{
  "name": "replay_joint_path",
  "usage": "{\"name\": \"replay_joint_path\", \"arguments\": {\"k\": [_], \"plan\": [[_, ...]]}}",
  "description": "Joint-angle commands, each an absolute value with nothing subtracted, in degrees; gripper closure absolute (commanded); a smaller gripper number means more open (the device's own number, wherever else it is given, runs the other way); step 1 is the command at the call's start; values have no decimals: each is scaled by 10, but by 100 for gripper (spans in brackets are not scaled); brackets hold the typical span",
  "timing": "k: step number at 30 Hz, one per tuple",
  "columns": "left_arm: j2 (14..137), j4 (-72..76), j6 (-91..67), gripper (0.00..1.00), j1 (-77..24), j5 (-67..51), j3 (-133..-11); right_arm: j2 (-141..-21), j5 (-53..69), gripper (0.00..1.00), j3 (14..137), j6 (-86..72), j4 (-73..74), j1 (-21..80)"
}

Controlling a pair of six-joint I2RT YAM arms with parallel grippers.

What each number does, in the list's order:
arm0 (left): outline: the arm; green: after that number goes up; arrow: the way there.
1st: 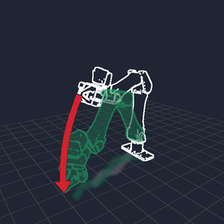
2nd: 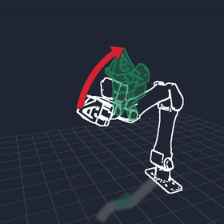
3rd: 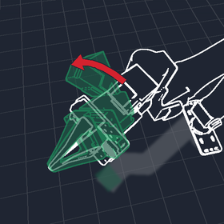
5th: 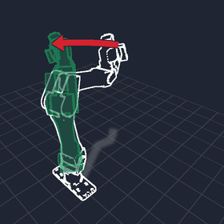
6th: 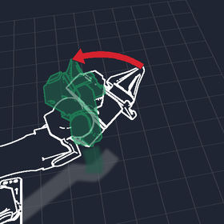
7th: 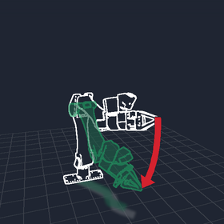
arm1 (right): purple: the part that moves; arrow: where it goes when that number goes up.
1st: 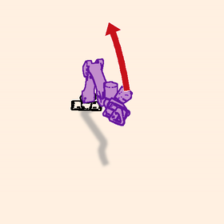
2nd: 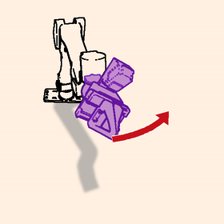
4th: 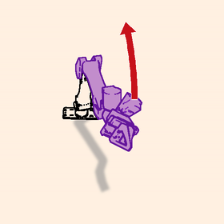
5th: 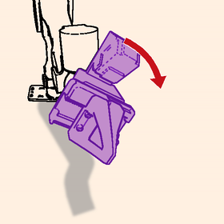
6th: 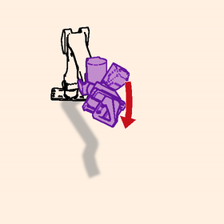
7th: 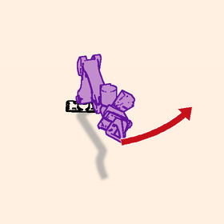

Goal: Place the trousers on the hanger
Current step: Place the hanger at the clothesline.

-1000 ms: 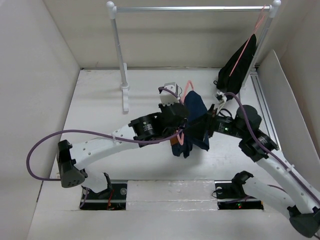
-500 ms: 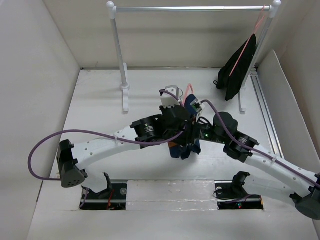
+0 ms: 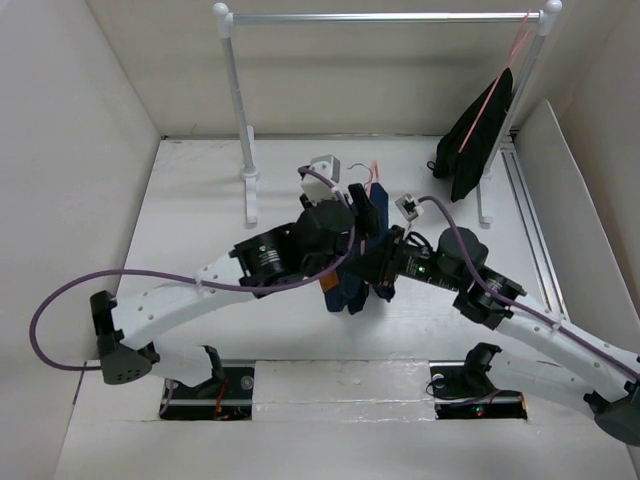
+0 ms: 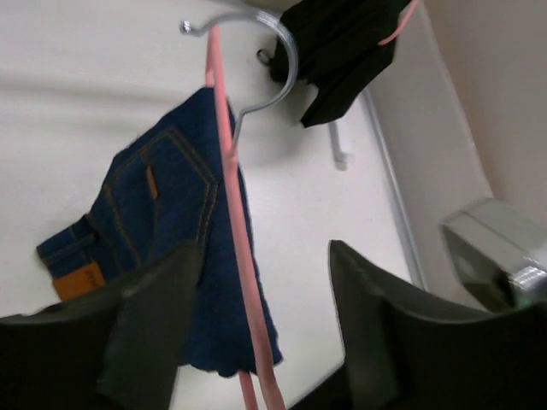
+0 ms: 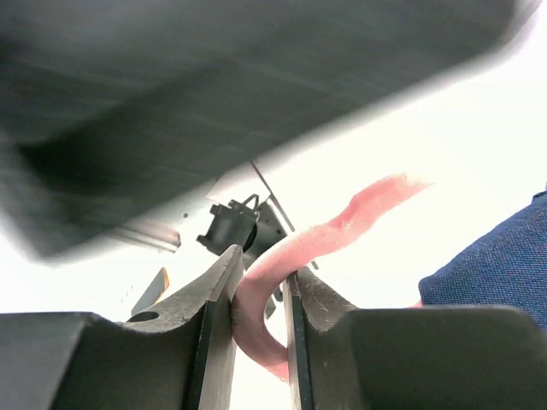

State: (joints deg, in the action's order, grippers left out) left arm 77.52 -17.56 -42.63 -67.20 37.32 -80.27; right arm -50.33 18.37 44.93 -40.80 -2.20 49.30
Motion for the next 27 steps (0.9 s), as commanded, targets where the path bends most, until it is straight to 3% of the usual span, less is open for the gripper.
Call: {"name": "replay_joint_path", "arguments": {"k": [1,7,11,27], "plan": [[707,-136,-410,38,-677,364,-851,-490,166,100,467,-405,-114,476],[651,-133,-389,19,-677,358,-887,-526,201,100,511,-403,-141,446],[609,-140,-387,13,-672,367,-896,-558,226,100,569,-394,-158,409],[471,-239,-470,12,-659,397,-781,-752,257,100,912,-335,-86,201]]}}
